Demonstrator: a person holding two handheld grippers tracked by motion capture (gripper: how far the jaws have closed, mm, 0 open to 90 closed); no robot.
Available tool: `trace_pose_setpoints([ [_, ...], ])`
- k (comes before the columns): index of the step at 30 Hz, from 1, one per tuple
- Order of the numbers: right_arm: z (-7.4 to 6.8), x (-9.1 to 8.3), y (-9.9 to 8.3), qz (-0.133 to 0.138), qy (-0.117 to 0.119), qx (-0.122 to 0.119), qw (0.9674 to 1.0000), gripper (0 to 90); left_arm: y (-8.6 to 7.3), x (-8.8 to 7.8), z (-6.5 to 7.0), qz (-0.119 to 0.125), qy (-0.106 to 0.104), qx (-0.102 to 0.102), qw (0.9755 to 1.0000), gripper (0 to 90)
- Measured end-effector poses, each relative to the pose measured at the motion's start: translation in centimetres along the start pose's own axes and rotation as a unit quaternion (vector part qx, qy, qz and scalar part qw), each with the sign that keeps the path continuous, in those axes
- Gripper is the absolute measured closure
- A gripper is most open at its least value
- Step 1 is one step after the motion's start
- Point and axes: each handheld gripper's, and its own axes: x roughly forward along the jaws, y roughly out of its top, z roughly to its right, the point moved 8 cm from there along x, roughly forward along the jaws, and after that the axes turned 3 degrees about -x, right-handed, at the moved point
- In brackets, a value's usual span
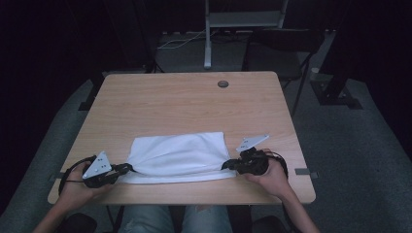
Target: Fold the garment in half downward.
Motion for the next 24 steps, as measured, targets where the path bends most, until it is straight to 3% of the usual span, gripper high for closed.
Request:
trace_pose_setpoints([
  [7, 0.0, 0.4, -0.3, -0.006, 0.001, 0.000, 1.0000, 78.1, -0.2, -0.2, 0.0, 0.005, -0.011, -0.015, 0.9998, 81.4],
  [11, 0.1, 0.0, -0.3, -0.005, 0.001, 0.007, 1.0000, 68.6, -0.1, -0.9, -0.2, 0.023, -0.023, -0.029, 0.9990, 69.2],
  [13, 0.2, -0.3, 0.0, 0.002, 0.002, 0.007, 1.0000, 65.2, 0.0, -1.4, -0.5, 0.032, -0.021, -0.033, 0.9987, 62.7],
  [20, 0.6, -1.9, 2.0, 0.039, 0.002, 0.009, 0.9992, 57.6, 1.0, -3.1, -2.0, 0.057, -0.009, -0.044, 0.9973, 56.0],
  [22, 0.7, -2.1, 2.7, 0.047, 0.001, 0.011, 0.9988, 57.1, 1.6, -3.0, -2.3, 0.063, -0.007, -0.051, 0.9967, 55.5],
  [24, 0.8, -1.8, 3.3, 0.045, -0.002, 0.009, 0.9989, 56.5, 2.2, -2.4, -2.2, 0.060, -0.005, -0.046, 0.9972, 54.3],
])
